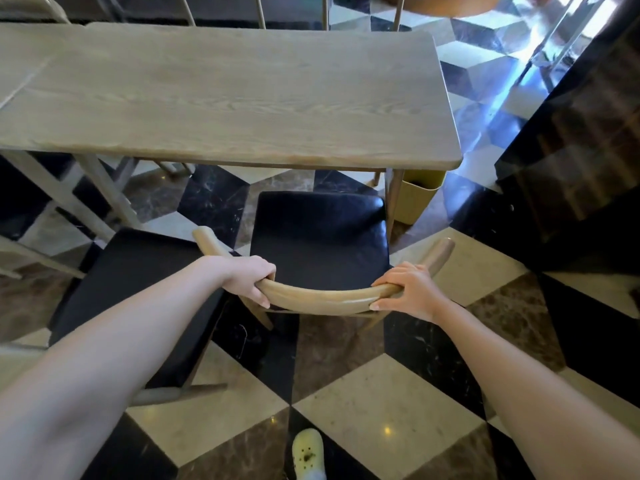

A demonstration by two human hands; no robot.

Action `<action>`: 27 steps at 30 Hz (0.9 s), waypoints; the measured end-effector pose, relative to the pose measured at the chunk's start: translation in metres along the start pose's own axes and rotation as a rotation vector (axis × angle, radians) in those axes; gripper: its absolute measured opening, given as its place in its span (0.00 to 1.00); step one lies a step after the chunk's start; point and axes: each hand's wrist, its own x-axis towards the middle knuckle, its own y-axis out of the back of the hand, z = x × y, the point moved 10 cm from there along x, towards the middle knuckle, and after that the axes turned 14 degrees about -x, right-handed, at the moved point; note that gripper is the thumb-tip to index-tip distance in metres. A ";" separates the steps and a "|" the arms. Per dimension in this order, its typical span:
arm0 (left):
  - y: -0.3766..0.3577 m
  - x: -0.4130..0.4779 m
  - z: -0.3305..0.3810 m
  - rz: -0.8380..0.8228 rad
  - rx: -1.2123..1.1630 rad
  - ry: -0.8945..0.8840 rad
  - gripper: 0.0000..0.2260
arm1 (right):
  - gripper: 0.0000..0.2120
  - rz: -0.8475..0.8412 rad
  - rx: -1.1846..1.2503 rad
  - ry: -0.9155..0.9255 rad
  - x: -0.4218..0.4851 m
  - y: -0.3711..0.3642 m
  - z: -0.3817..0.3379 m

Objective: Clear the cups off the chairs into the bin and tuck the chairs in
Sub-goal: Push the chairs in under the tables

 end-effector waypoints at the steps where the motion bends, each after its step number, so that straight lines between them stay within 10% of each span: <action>1: 0.007 0.003 -0.001 0.006 0.014 -0.007 0.15 | 0.17 0.008 0.004 -0.005 0.005 0.001 0.003; 27: 0.100 0.081 -0.059 0.063 0.000 -0.046 0.12 | 0.17 0.121 -0.034 -0.017 0.115 0.042 0.011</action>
